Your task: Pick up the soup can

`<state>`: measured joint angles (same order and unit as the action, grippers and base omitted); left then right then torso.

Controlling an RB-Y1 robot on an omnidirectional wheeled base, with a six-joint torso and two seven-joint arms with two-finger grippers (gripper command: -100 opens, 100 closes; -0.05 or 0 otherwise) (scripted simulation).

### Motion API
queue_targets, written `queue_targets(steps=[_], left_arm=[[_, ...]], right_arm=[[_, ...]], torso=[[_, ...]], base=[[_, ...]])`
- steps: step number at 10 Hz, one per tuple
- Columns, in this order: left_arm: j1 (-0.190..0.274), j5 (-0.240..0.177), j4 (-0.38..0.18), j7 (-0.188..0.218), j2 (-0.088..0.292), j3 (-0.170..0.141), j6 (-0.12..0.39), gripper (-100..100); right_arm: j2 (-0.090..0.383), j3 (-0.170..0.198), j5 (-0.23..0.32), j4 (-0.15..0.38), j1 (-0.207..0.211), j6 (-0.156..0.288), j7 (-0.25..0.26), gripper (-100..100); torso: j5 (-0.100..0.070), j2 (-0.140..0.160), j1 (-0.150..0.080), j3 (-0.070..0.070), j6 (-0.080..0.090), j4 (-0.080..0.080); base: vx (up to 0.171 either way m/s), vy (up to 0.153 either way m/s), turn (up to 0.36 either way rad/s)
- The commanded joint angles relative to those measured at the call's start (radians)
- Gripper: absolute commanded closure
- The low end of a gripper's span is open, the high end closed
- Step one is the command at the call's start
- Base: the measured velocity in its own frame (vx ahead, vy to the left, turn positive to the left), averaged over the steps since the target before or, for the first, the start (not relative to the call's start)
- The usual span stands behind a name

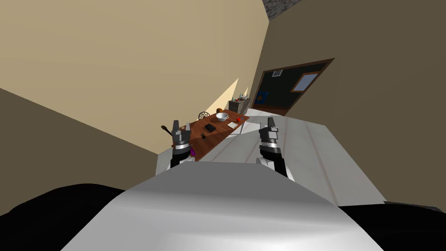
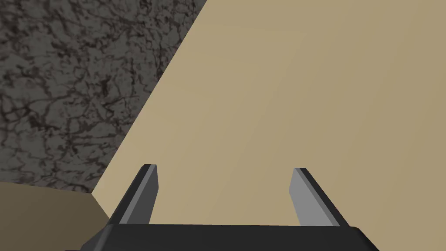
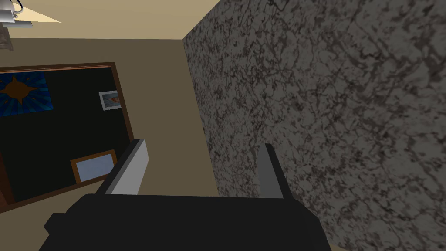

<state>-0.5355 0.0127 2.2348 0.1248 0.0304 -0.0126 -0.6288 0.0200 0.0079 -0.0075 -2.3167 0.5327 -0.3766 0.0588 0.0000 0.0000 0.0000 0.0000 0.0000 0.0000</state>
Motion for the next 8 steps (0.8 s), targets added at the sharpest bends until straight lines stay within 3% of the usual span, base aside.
queue_targets(steps=[1,2,7,8], left_arm=[[0.018,-0.006,-0.021,-0.012,0.026,-0.001,0.043,-100],[0.018,-0.006,-0.021,-0.012,0.026,-0.001,0.043,-100],[0.078,-0.03,-0.117,-0.059,0.1,-0.003,0.185,-100],[0.078,-0.03,-0.117,-0.059,0.1,-0.003,0.192,-100]], right_arm=[[0.0,0.0,0.0,0.0,0.0,0.0,0.0,0],[0.0,0.0,0.0,0.0,0.0,0.0,0.0,0],[0.0,0.0,0.0,0.0,0.0,0.0,0.0,0],[0.0,0.0,0.0,0.0,0.0,0.0,0.0,0]], torso=[[0.0,0.0,0.0,0.0,0.0,0.0],[0.0,0.001,-0.001,0.0,0.0,0.0],[0.0,0.003,-0.001,0.002,0.0,0.001],[0.0,0.003,-0.001,0.002,0.0,0.001]], base=[[-0.017,-0.027,-0.074],[-0.02,-0.031,-0.028],[-0.042,-0.025,-0.048],[-0.031,-0.018,-0.021]])
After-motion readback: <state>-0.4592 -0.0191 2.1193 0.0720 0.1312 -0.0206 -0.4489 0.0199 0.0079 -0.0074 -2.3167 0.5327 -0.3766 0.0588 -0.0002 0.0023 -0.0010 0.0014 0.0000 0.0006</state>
